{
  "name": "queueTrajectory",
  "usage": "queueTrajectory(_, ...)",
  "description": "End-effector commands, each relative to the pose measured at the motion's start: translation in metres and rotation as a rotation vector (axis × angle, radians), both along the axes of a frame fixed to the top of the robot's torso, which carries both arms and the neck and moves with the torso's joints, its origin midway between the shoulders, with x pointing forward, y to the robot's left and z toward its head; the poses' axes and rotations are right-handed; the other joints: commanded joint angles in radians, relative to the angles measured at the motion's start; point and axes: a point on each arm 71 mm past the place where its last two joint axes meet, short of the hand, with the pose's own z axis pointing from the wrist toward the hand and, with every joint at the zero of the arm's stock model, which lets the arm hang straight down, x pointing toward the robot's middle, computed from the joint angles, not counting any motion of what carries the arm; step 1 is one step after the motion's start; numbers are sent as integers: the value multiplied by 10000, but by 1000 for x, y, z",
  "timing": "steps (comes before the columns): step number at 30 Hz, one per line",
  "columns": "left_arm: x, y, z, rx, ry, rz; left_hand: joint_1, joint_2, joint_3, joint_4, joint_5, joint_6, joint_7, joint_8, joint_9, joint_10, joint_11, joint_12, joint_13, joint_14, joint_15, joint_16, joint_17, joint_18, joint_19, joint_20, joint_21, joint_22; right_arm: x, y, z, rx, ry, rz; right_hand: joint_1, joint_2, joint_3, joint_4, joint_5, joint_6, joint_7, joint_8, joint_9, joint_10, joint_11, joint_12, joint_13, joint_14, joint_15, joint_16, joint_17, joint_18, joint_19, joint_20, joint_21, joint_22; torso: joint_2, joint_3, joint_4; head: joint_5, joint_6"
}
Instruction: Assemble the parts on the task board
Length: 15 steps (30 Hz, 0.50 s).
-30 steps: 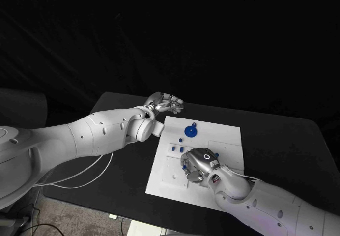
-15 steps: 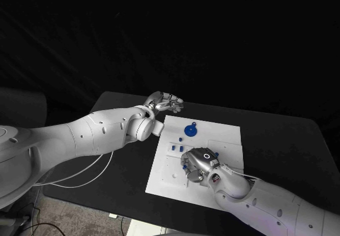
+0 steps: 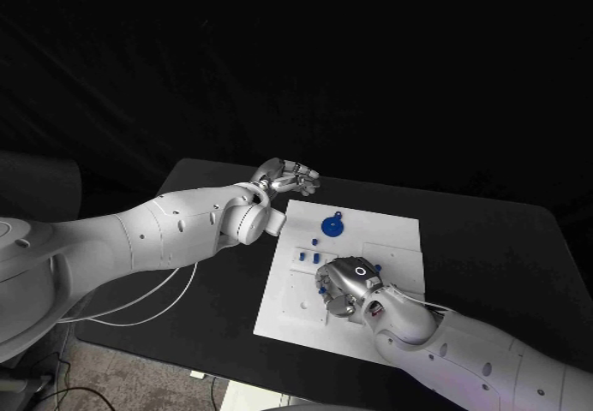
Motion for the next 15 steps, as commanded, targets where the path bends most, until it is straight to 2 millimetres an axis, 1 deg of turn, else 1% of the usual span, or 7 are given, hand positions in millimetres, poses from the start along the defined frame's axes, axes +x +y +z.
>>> queueTrajectory(1,0,-3,1,-107,-39,-131,-55,81,-24,-35,21,-96,-2,56,-9,-55,-11,26,-13,-38,21,-68,15,163,75,21,-37,12,-1,2,-3,-281,184,76,37,51,64,-12,26,7,37,33,10,110,38,-37,19,-37,-64,-32,4,704,-42,-71,62,219,6,1,2,-6,1)
queueTrajectory(9,0,-3,1,-114,-33,-150,-56,78,-26,-36,19,-98,-1,57,-10,-57,-10,25,-16,-40,22,-72,19,163,75,22,-40,13,-1,6,-4,-263,255,93,24,55,58,-7,26,3,40,29,14,106,40,-43,27,-38,-62,-34,4,704,-48,-70,67,217,1,-4,6,-11,-6)
queueTrajectory(15,-1,-4,1,-123,-10,-186,-55,75,-26,-39,17,-101,0,58,-11,-63,-8,24,-20,-44,24,-81,26,164,75,23,-44,15,0,6,-6,-317,479,48,-81,66,19,85,28,-66,72,-26,21,26,68,-124,42,-62,-36,-76,-11,704,-99,-43,63,199,2,-9,4,-12,-25)
